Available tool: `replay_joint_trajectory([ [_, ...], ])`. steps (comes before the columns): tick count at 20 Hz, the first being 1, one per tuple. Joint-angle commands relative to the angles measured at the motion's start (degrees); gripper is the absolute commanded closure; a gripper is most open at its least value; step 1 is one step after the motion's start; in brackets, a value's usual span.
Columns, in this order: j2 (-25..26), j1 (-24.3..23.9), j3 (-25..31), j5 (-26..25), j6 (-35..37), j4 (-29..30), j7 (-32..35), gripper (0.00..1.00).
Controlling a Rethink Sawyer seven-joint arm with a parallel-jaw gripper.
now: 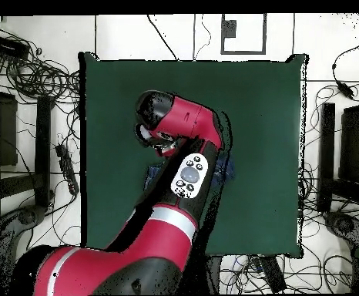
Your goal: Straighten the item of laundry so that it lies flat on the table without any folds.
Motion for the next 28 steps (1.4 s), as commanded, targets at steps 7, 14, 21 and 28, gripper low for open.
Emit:
replay_joint_trajectory([
  [7,4.81,2.7,2.32,0.82,-1.31,-0.71,18.61,0.0],
  [14,6.24,3.47,-0.95,-1.94,3.76,-1.91,17.66,0.0],
  [21,7.82,3.48,-3.06,-3.15,6.7,-3.04,16.92,0.0],
  [28,8.57,3.66,-3.93,-2.64,6.37,-2.23,16.22,0.0],
])
